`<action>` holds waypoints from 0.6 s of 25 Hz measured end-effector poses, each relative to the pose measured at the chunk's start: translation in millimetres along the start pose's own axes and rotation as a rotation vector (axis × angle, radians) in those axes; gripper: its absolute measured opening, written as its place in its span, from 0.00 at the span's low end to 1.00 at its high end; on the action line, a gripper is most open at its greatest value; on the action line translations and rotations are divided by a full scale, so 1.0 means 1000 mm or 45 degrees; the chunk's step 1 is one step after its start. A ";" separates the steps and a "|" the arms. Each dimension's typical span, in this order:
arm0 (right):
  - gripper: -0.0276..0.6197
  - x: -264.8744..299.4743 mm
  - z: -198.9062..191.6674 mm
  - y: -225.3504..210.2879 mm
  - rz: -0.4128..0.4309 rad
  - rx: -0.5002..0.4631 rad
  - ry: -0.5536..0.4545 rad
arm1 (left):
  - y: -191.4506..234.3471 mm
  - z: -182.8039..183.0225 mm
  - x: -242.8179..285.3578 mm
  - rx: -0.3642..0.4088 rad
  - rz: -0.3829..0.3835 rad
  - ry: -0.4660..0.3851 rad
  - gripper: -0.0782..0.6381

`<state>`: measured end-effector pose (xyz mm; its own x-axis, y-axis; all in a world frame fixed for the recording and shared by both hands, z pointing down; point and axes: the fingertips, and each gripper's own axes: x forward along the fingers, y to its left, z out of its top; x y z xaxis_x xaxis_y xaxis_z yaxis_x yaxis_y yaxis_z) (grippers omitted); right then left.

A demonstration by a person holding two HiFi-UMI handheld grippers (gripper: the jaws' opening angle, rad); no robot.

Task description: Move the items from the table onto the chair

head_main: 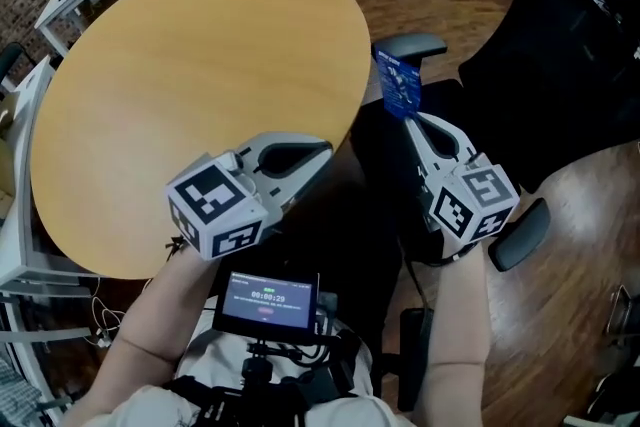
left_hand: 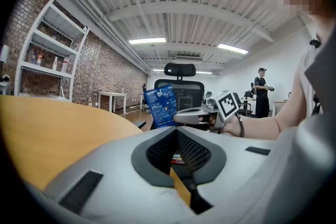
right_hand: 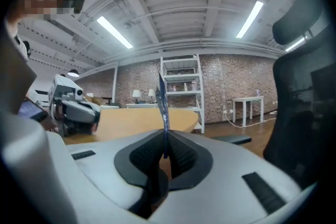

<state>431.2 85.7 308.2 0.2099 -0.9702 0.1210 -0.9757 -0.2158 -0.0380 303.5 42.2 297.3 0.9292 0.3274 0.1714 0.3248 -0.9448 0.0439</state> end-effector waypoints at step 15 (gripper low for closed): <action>0.09 -0.067 -0.269 -0.183 -0.689 -0.657 1.022 | 0.001 -0.006 0.002 0.006 -0.003 0.006 0.12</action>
<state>578.2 219.9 573.9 0.6987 -0.3666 0.6144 -0.7153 -0.3377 0.6119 304.5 41.4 303.8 0.9276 0.3296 0.1759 0.3279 -0.9439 0.0396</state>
